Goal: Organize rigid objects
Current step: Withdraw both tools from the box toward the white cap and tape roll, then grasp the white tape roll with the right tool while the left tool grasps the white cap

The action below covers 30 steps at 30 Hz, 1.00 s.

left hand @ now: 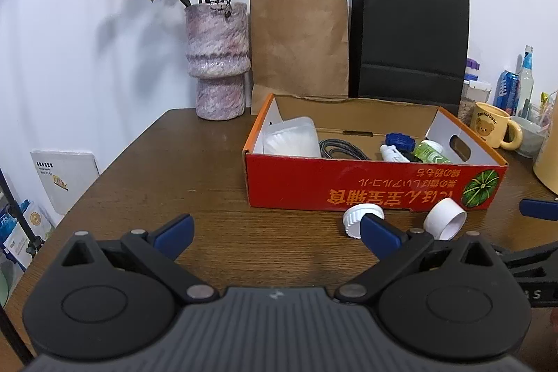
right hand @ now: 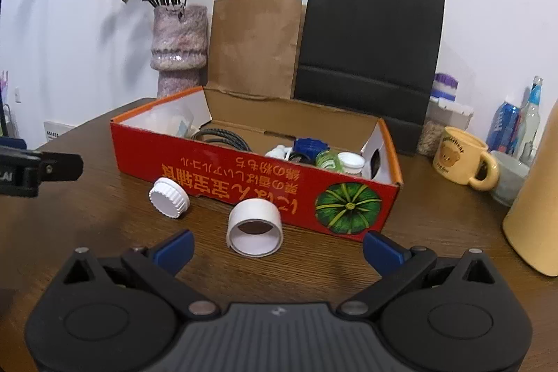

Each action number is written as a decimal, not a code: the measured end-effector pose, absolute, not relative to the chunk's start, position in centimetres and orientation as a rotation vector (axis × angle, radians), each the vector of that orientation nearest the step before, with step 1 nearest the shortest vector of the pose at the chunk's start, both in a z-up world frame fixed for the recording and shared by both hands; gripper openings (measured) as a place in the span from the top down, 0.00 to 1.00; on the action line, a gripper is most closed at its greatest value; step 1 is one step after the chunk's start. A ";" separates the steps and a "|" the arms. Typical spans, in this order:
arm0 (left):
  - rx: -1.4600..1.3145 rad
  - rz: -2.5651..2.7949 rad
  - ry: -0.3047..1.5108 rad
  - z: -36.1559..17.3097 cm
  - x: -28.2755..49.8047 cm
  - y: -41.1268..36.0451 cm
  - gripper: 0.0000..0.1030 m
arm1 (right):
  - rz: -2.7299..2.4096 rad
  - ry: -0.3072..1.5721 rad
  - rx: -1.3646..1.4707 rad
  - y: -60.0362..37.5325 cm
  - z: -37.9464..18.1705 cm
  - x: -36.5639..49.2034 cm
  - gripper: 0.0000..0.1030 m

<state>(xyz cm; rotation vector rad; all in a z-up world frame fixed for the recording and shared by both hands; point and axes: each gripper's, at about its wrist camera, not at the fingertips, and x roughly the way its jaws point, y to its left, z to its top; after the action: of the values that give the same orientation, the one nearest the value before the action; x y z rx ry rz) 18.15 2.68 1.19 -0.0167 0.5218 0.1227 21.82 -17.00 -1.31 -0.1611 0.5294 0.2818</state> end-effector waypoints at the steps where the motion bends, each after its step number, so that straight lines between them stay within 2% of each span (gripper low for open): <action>1: -0.016 0.124 0.523 1.1 18.3 2.7 0.00 | 0.283 0.533 -0.162 -16.8 -1.5 22.2 0.00; 14: -0.020 0.130 0.533 0.5 19.3 3.1 0.00 | 0.259 0.585 -0.155 -15.4 -3.0 26.6 0.02; 17: -0.019 0.130 0.535 0.4 19.3 3.1 0.00 | 0.259 0.603 -0.150 -15.2 -3.2 27.2 0.11; 20: -0.020 0.130 0.535 0.4 19.3 3.1 0.00 | 0.272 0.624 -0.141 -15.3 -3.5 27.4 0.26; 22: -0.021 0.132 0.535 0.4 19.4 3.1 0.00 | 0.283 0.637 -0.134 -15.4 -3.7 27.4 0.46; 24: -0.020 0.134 0.537 0.3 19.5 3.1 0.00 | 0.286 0.645 -0.126 -15.5 -3.8 27.4 0.58; 30: -0.016 0.139 0.537 0.2 19.5 3.1 0.00 | 0.284 0.632 -0.109 -15.9 -3.5 27.0 0.58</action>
<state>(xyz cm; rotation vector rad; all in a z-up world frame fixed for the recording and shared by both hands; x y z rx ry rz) 19.55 3.07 0.21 -0.0160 0.5374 0.1387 27.05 -15.87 -3.55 -0.1089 0.6318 0.2842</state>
